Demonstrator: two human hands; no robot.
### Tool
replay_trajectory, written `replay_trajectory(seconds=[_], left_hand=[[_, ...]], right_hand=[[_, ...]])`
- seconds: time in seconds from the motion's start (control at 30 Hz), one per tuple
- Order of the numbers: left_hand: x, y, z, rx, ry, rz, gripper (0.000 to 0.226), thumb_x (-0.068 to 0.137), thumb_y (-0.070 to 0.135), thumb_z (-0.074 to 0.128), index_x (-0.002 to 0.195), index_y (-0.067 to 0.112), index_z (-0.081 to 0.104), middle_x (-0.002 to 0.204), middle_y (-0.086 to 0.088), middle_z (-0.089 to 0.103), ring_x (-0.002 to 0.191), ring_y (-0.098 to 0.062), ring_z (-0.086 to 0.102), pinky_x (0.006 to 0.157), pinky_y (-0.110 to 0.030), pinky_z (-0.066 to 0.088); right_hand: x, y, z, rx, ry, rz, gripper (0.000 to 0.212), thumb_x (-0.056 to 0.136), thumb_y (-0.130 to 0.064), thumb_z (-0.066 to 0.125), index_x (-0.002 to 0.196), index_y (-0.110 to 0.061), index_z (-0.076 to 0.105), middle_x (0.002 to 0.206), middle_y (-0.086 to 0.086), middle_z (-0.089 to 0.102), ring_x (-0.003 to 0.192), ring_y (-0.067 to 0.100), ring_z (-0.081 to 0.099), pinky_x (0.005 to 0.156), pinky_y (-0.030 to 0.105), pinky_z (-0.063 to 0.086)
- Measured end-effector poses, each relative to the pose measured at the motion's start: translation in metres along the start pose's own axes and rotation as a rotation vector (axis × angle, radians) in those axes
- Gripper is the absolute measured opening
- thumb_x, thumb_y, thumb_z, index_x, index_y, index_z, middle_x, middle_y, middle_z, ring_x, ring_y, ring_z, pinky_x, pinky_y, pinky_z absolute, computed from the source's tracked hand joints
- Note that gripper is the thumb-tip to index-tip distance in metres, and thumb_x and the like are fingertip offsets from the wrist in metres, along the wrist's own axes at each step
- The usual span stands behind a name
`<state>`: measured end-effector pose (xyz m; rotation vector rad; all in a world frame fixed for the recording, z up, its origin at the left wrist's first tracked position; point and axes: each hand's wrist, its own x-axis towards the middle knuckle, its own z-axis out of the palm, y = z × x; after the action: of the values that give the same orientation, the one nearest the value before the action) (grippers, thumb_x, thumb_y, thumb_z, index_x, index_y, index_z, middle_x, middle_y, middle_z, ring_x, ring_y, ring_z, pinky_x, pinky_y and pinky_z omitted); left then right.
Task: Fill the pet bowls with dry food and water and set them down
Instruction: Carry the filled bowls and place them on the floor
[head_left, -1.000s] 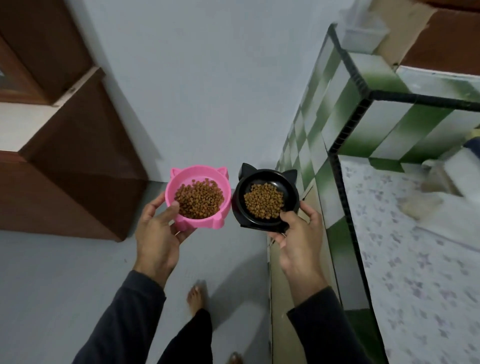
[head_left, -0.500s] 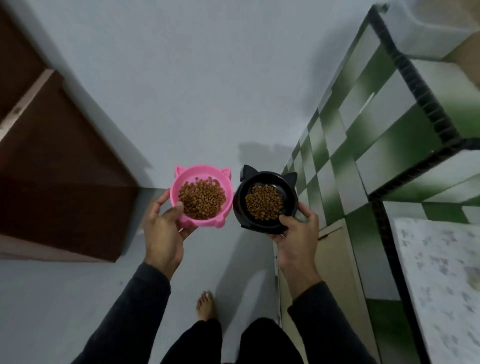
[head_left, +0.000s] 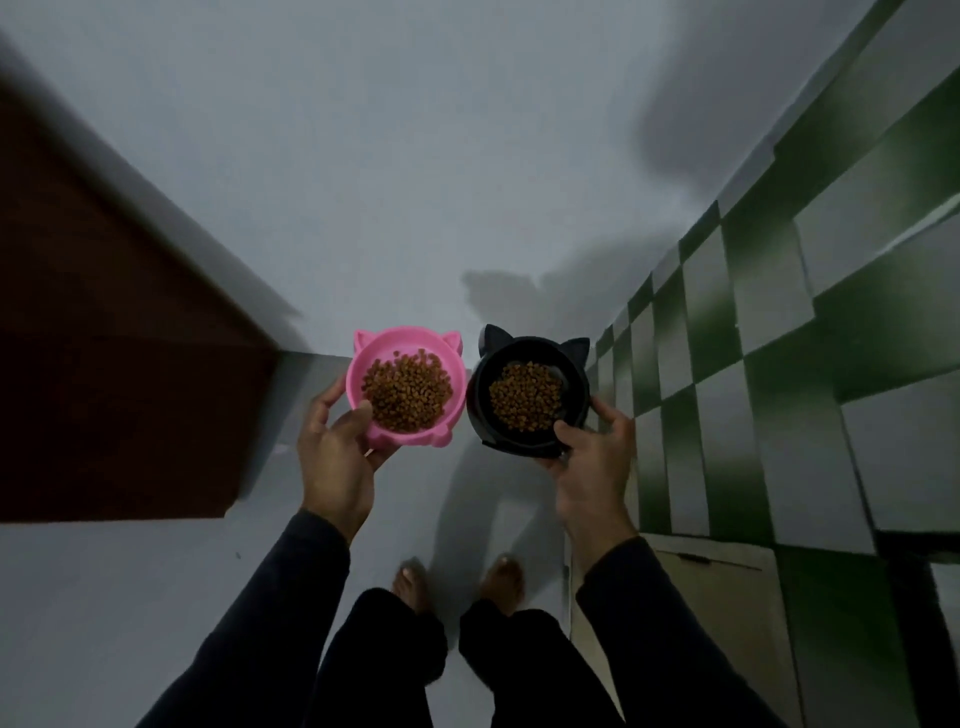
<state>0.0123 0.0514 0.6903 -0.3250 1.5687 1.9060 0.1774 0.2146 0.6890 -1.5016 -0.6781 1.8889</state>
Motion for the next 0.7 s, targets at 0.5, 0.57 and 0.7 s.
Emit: replay_trajectory(seconds=[0.5, 0.57, 0.7], left_hand=[[0.236, -0.187, -0.015, 0.036, 0.019, -0.091, 0.054, 0.098, 0.002, 0.058, 0.145, 0.028, 0.056, 0.116, 0.001, 0.076, 0.106, -0.029, 0.074, 0.083, -0.050, 0.062], [0.267, -0.218, -0.019, 0.035, 0.015, -0.097, 0.054, 0.099, 0.002, 0.058, 0.145, 0.028, 0.056, 0.116, 0.002, 0.076, 0.107, -0.029, 0.074, 0.084, -0.050, 0.062], [0.324, -0.278, -0.031, 0.026, 0.009, -0.110, 0.055, 0.098, 0.003, 0.060, 0.146, 0.027, 0.055, 0.118, 0.001, 0.076, 0.110, -0.030, 0.073, 0.086, -0.053, 0.061]], right_hand=[[0.251, 0.159, -0.001, -0.072, 0.086, 0.072, 0.065, 0.084, 0.019, 0.054, 0.128, -0.029, 0.054, 0.132, 0.012, 0.056, 0.113, 0.030, 0.060, 0.088, 0.049, 0.060], [0.285, 0.185, -0.006, -0.060, 0.102, 0.084, 0.066, 0.083, 0.020, 0.053, 0.127, -0.029, 0.055, 0.132, 0.013, 0.056, 0.114, 0.031, 0.060, 0.088, 0.050, 0.060], [0.348, 0.237, -0.016, -0.063, 0.114, 0.082, 0.065, 0.084, 0.019, 0.053, 0.127, -0.029, 0.054, 0.131, 0.012, 0.056, 0.114, 0.031, 0.059, 0.089, 0.050, 0.059]])
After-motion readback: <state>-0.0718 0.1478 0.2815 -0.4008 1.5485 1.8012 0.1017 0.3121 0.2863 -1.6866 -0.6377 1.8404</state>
